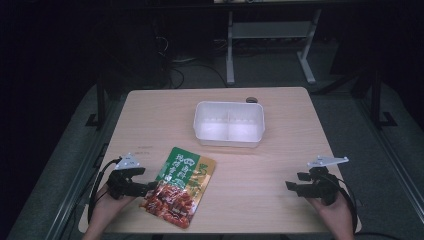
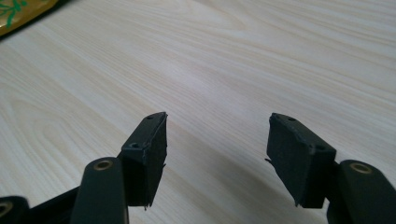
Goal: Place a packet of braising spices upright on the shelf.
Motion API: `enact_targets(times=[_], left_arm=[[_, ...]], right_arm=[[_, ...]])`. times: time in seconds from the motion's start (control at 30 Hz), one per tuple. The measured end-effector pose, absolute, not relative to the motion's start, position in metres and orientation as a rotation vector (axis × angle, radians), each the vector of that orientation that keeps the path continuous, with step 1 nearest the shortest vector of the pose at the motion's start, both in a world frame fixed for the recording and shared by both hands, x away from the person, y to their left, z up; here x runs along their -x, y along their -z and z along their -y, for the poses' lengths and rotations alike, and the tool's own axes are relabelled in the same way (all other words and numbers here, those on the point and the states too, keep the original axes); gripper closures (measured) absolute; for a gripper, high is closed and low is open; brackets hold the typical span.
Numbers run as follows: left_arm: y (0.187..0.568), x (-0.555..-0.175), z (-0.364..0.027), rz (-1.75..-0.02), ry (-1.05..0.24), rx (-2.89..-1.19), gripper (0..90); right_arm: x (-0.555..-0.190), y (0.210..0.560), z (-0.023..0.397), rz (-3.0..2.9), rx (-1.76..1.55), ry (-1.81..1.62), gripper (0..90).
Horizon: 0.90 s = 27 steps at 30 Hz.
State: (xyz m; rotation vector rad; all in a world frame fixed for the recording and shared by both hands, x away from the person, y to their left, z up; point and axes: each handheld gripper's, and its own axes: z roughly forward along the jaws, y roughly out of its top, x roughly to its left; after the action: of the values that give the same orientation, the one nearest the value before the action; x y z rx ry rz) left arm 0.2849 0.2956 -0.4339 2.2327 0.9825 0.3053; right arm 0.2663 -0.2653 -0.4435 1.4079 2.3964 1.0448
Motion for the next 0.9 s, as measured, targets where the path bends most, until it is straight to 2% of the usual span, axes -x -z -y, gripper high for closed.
enact_targets(times=[0.57,0.77,0.9], left_arm=[[0.432,-0.281,-0.290,-0.941,-0.290,-2.259,30.9],[0.430,-0.279,-0.289,-0.929,-0.290,-2.278,37.3],[0.430,-0.279,-0.289,-0.910,-0.279,-2.295,47.9]], right_arm=[[-0.272,0.440,0.231,-2.492,-1.324,-1.050,32.8],[-0.280,0.435,0.215,-2.531,-1.273,-1.036,32.5],[-0.289,0.425,0.198,-2.548,-1.215,-1.066,32.4]])
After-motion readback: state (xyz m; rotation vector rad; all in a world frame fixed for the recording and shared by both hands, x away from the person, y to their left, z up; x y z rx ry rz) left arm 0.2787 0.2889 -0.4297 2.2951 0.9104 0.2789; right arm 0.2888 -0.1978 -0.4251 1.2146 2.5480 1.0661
